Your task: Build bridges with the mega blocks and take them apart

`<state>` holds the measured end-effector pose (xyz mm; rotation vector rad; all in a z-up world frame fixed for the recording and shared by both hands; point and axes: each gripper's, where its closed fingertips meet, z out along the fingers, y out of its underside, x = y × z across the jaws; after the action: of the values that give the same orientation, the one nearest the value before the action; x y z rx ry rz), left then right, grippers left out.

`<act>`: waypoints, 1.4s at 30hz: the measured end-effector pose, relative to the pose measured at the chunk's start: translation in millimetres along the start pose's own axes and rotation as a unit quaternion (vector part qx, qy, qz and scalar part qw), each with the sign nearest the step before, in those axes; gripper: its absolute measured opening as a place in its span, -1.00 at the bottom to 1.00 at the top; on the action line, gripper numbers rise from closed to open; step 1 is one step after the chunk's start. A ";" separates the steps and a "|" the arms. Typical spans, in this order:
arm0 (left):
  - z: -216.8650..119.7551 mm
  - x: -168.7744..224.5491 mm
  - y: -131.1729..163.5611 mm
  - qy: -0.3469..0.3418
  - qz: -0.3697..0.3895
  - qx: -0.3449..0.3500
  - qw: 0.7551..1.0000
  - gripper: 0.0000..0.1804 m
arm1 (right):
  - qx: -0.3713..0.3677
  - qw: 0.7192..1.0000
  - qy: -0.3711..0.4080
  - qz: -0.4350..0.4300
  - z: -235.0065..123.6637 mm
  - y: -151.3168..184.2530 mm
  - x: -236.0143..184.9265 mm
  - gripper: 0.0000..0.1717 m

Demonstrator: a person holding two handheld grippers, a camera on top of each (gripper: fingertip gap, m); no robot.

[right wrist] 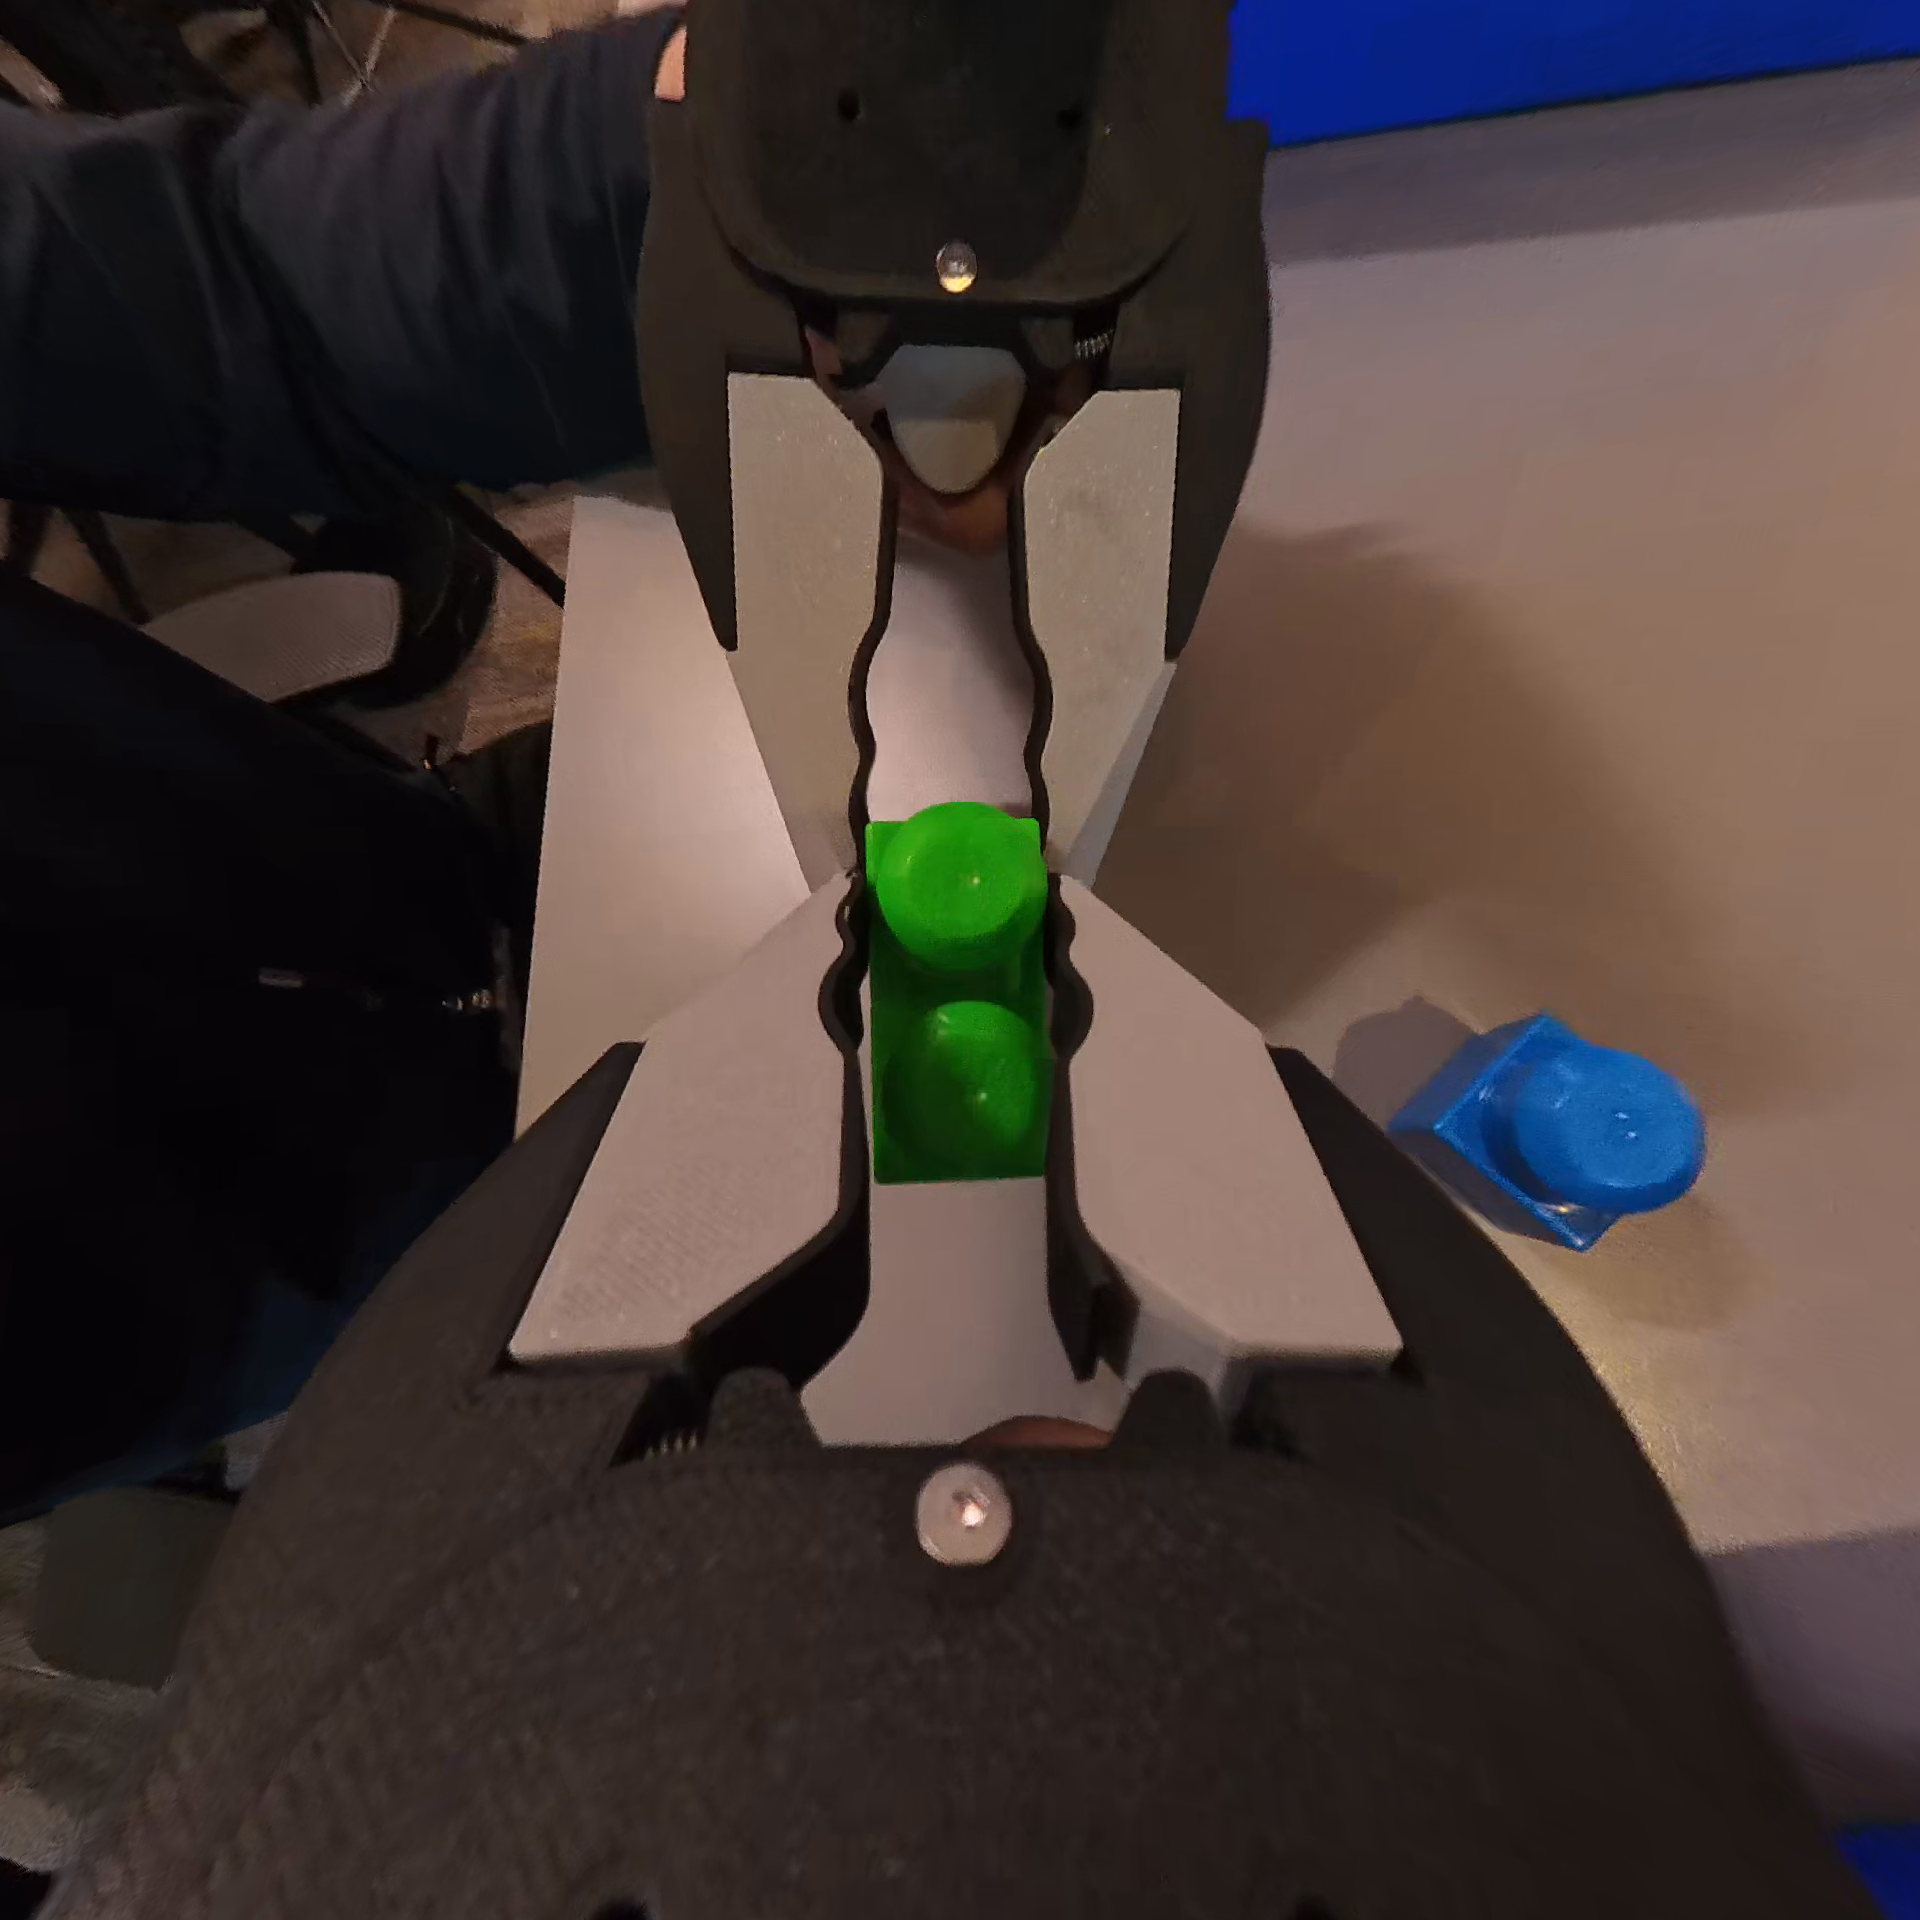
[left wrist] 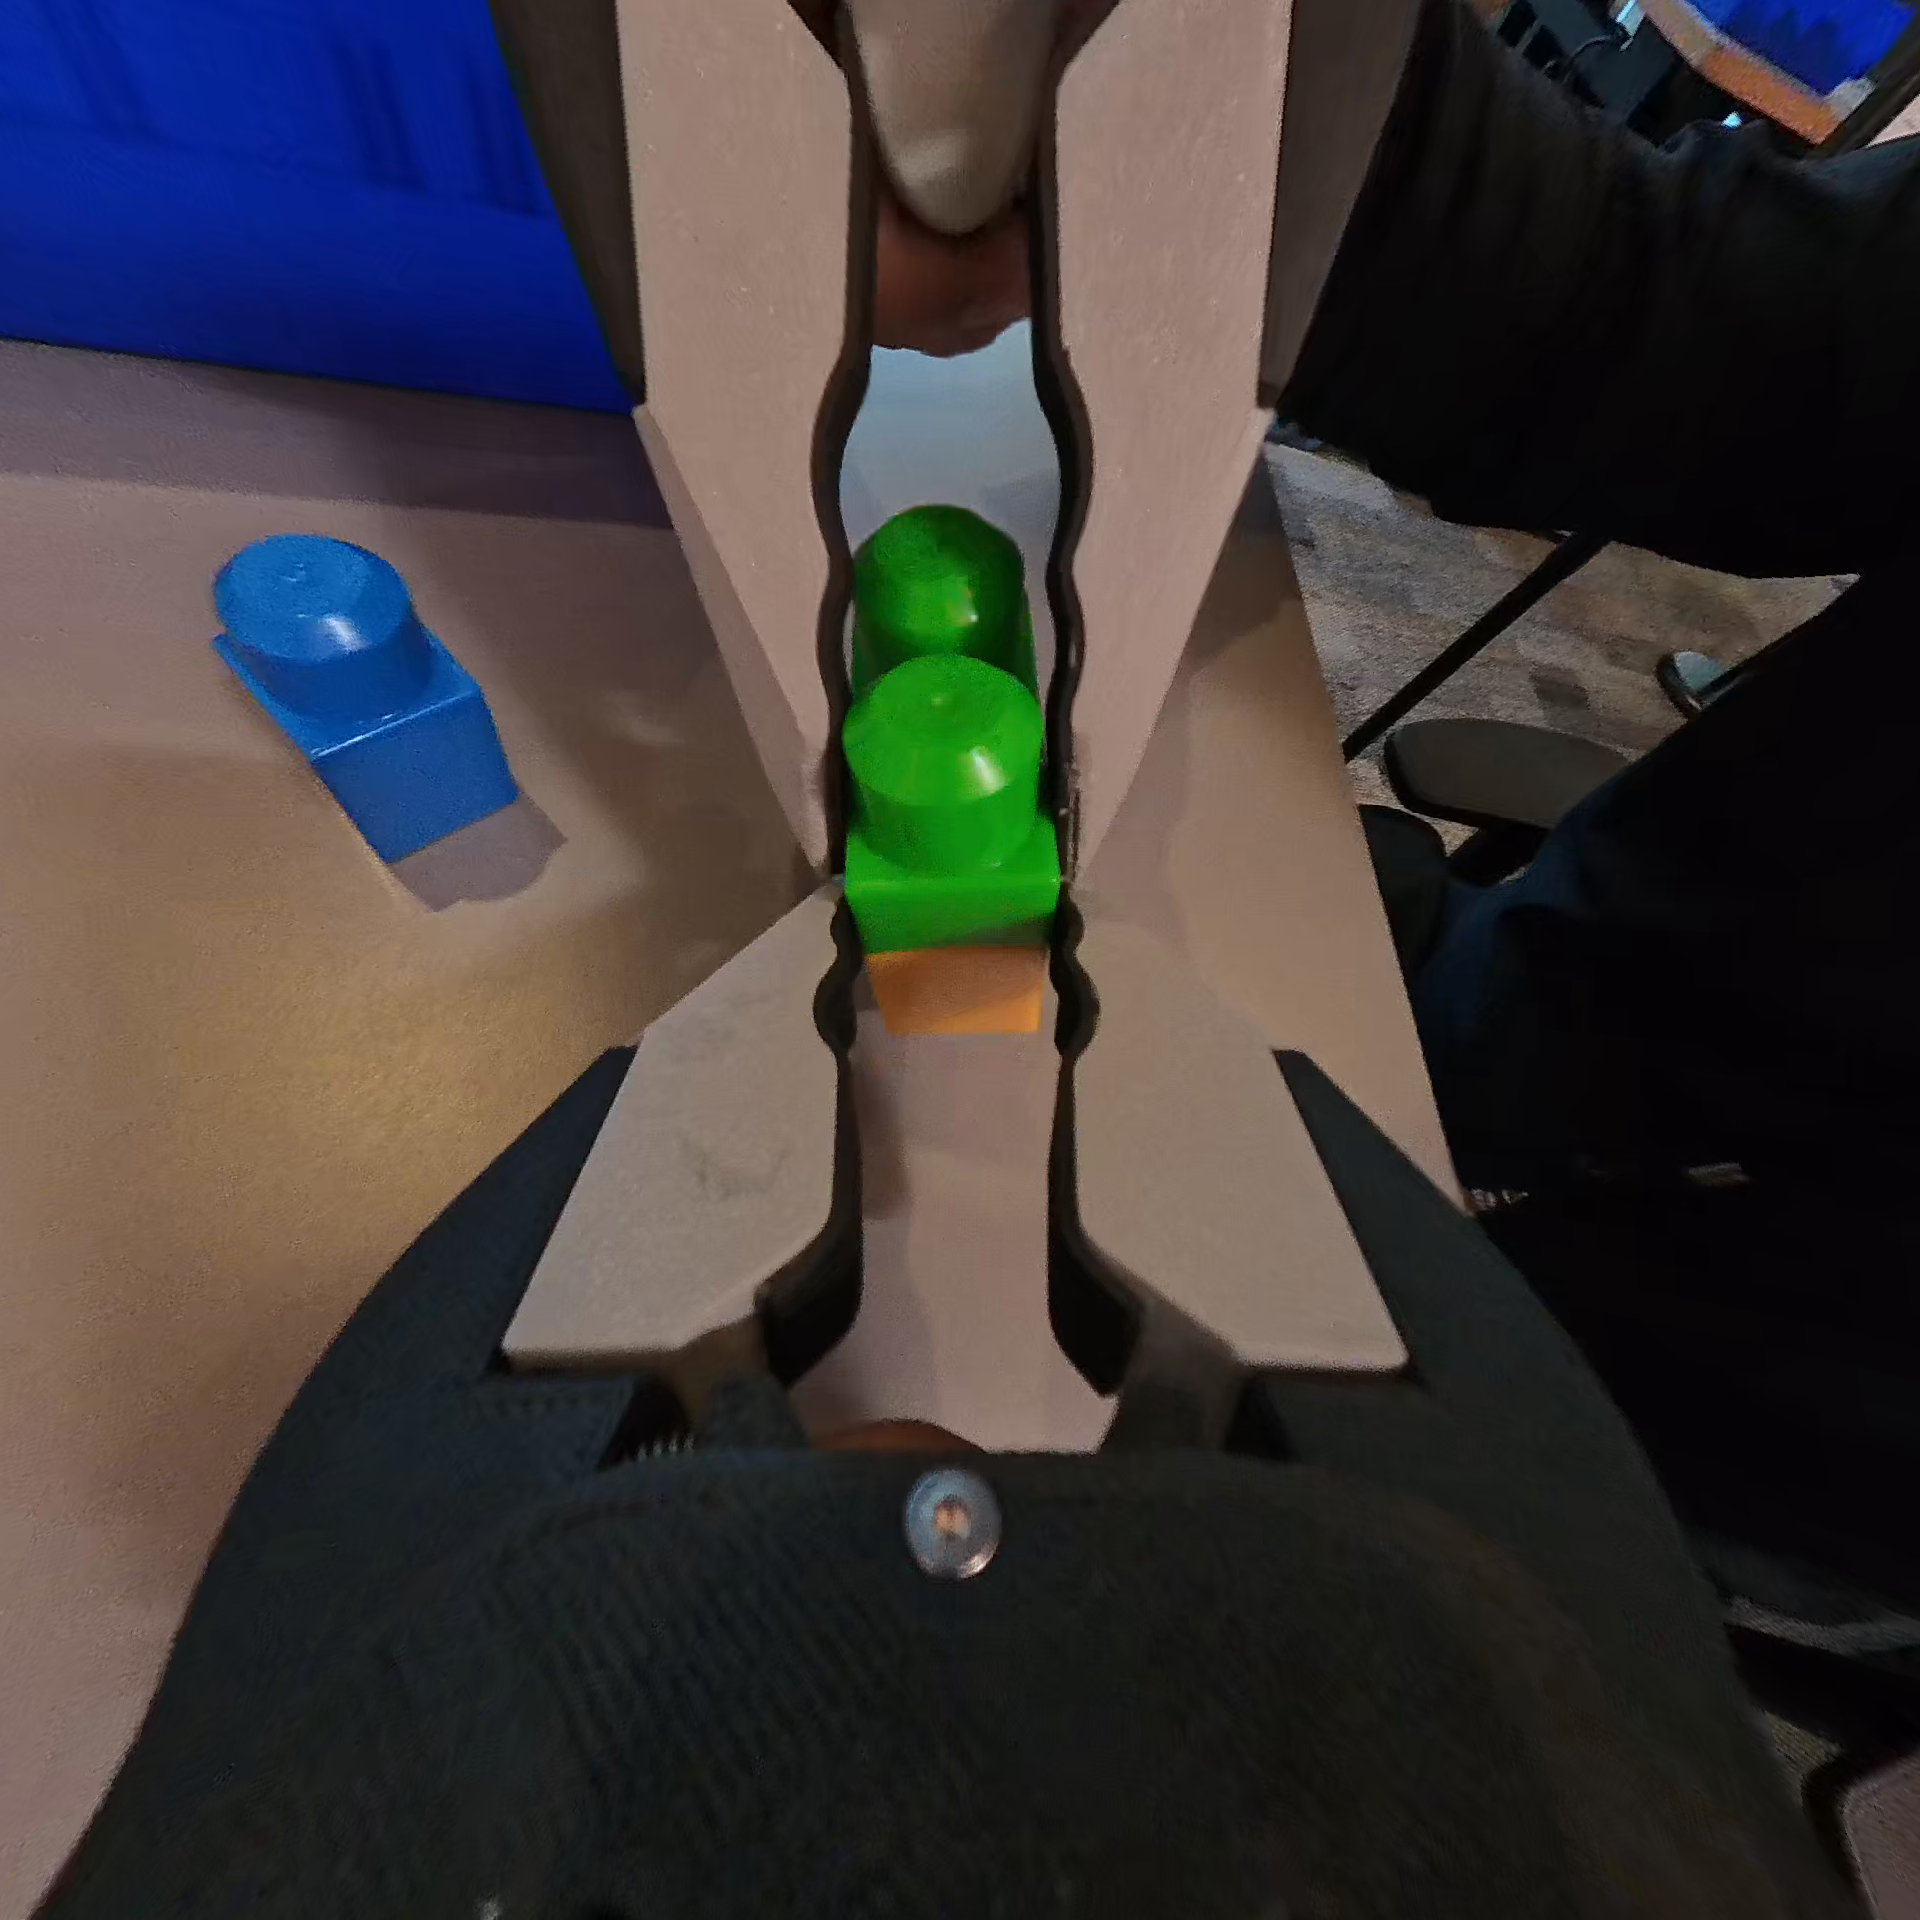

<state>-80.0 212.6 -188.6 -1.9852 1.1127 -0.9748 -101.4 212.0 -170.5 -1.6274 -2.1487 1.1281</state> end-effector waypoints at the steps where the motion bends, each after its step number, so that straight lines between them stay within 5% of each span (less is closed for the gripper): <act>1: -1.6 -2.2 -0.8 -0.008 0.003 0.002 1.000 -0.62 | 0.009 1.000 0.001 0.005 -0.7 -3.6 1.6 -0.65; 6: -17.8 -1.5 -16.2 0.000 0.000 0.054 0.999 -0.62 | 0.094 0.995 -0.015 0.034 -16.7 -26.5 3.2 -0.64; 14: -38.1 -11.1 -31.8 -0.018 -0.012 0.114 0.993 -0.62 | 0.208 0.975 0.043 0.072 -49.5 -28.5 17.6 -0.32; 18: -32.6 -10.7 -31.3 -0.019 -0.011 0.108 0.994 -0.62 | 0.202 0.976 0.036 0.069 -39.3 -26.9 16.3 -0.59; 42: -12.7 -12.3 -7.5 -0.043 0.011 0.022 0.999 -0.58 | 0.002 0.999 0.052 0.012 -19.5 -2.5 9.7 -0.61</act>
<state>-92.2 224.4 -179.5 -1.9570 1.0560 -0.8875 -95.3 229.1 -158.0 -1.6767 -2.0664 1.0281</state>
